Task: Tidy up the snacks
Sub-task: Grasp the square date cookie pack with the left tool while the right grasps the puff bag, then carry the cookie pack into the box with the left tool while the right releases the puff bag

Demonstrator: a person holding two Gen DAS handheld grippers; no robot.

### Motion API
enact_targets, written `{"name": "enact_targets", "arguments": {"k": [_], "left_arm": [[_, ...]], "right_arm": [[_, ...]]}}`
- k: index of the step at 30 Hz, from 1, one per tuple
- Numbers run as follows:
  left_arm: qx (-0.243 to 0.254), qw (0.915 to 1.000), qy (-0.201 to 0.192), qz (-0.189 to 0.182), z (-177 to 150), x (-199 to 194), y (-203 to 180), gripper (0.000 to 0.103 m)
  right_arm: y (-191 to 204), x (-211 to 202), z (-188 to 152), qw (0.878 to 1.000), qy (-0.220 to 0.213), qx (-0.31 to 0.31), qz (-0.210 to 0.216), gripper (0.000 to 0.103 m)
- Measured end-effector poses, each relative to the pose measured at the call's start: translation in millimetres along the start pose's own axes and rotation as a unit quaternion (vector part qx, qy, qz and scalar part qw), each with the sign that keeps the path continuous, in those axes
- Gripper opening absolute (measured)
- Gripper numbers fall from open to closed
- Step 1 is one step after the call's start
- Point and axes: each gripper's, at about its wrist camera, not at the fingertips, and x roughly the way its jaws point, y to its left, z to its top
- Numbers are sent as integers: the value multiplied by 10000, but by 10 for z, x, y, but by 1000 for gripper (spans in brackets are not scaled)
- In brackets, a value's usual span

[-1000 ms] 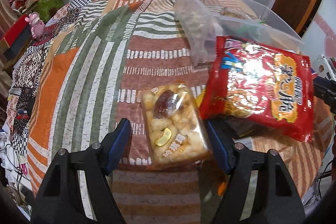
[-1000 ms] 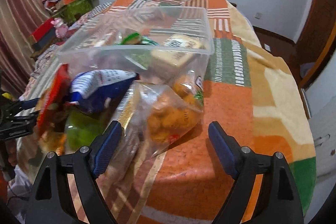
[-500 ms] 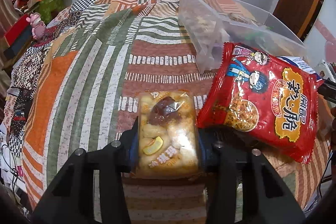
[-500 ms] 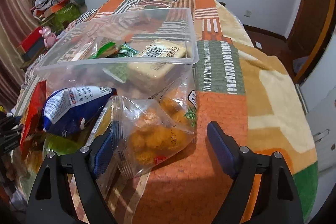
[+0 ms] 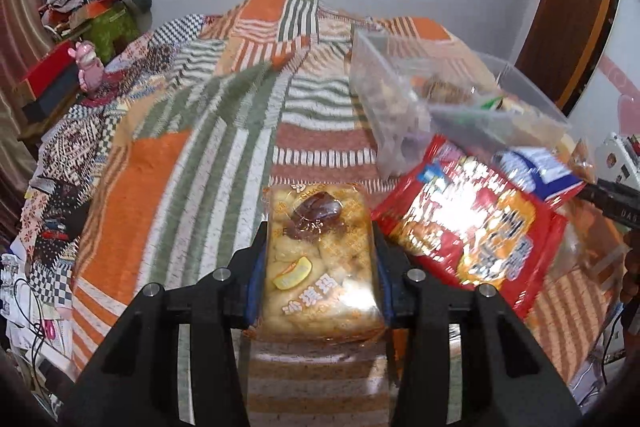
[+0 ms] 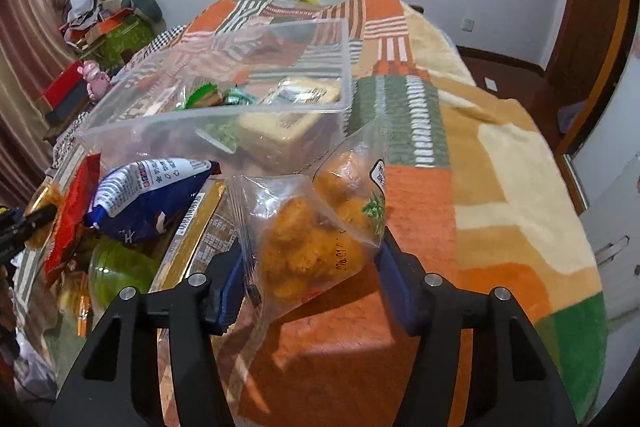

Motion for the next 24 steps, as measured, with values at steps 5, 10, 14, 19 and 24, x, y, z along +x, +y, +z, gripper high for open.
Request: {"name": "enact_targets", "arguments": {"k": [5,10,14,19,24], "left_arm": [[111,9995,-276,-50,133,-202,-72,44],[133,9984,-505,-226,309,-338,-187,44],[252,9968,-687,-319,471,-401,-326,44],[369,9948,-835,-449,685,-375,-520,44],[435,9936,-869,-570,863,-270,-667,44]], "right_arm": [[-40,-198,63,9997,-254,8,14,47],[-26,-356,143,9987,-516,-19,47,47],[42,-396,242,9975,-694,-109,109,47],[113,-370,375,9962,-835,-170,195,47],[197,-341,518,9943,-1002,-261,256,47]]}}
